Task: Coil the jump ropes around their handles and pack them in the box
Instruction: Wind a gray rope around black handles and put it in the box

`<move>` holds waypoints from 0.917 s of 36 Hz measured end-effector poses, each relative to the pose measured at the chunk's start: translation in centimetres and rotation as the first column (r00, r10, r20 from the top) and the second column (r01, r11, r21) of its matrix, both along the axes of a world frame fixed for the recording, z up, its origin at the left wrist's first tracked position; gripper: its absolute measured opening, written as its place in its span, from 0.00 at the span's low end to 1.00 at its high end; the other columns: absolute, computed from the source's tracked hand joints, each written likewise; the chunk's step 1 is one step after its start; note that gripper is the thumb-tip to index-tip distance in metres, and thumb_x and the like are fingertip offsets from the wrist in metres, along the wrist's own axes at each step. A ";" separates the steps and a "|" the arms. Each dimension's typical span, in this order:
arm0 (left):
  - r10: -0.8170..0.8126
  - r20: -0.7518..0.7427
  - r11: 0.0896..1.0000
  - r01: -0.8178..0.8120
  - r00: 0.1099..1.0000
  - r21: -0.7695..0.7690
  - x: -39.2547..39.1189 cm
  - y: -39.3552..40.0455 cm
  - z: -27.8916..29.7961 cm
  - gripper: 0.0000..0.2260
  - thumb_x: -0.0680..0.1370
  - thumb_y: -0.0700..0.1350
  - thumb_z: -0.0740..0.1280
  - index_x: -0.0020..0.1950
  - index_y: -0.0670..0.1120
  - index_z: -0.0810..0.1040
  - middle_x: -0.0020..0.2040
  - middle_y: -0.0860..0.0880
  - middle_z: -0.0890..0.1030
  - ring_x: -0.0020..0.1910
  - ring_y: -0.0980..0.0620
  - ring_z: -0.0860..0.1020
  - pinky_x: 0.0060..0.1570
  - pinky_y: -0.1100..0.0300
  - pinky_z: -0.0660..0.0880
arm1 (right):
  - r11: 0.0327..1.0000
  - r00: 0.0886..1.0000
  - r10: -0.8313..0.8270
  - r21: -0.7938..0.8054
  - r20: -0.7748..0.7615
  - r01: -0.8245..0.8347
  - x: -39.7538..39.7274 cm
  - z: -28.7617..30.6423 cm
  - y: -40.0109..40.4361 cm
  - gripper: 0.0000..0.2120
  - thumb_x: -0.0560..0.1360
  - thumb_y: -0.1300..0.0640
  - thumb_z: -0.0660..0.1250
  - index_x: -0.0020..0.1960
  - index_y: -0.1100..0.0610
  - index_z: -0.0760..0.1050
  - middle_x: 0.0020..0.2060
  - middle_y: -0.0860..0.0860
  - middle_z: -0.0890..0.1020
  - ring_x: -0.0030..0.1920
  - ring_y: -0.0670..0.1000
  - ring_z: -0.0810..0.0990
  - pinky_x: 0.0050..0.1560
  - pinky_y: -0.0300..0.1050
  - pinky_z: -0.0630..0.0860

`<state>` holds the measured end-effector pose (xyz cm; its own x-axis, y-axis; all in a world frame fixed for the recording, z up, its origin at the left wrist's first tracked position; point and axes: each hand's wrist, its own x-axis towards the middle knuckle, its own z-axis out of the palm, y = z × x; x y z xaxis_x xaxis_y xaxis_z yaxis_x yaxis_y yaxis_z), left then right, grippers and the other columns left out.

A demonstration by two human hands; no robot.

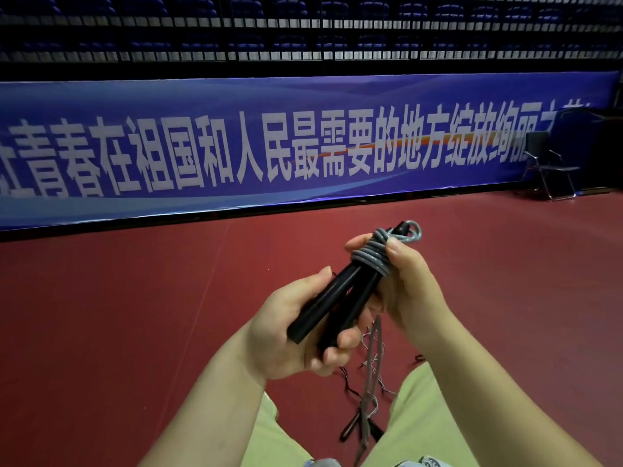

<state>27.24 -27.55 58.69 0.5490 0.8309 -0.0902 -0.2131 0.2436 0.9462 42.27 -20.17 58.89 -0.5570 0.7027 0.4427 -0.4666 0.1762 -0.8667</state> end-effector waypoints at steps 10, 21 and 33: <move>0.498 -0.413 0.864 -0.395 0.763 0.312 0.4 -0.3 0.3 0.25 0.78 0.62 0.52 0.47 0.43 0.78 0.32 0.50 0.77 0.27 0.51 0.72 0.25 0.62 0.58 | 0.967 0.831 -0.252 0.096 0.496 0.236 -0.3 -0.7 0.7 0.29 0.81 0.37 0.47 0.32 0.54 0.70 0.26 0.52 0.70 0.24 0.49 0.63 0.28 0.43 0.58; 0.704 -0.601 0.710 -0.358 0.379 0.606 0.6 0.2 -0.1 0.24 0.79 0.61 0.51 0.45 0.44 0.76 0.33 0.52 0.78 0.30 0.53 0.75 0.45 0.47 0.76 | 0.911 0.778 -0.404 0.131 0.481 0.392 -1.4 -2.7 0.1 0.30 0.81 0.40 0.44 0.32 0.58 0.68 0.23 0.49 0.70 0.24 0.50 0.66 0.29 0.43 0.63; 0.839 -0.472 0.540 -0.310 0.269 0.782 0.4 0.2 0.2 0.10 0.72 0.62 0.65 0.46 0.58 0.76 0.36 0.58 0.77 0.34 0.59 0.75 0.35 0.59 0.69 | 0.962 0.903 -0.248 -0.019 0.351 0.272 -0.9 -1.6 -0.2 0.26 0.68 0.32 0.61 0.40 0.56 0.69 0.23 0.47 0.59 0.24 0.46 0.54 0.31 0.45 0.51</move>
<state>27.64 -27.36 58.87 -0.1926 0.9151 0.3542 0.7297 -0.1078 0.6752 41.41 -20.36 57.33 -0.4590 0.8643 0.2058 -0.0852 0.1878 -0.9785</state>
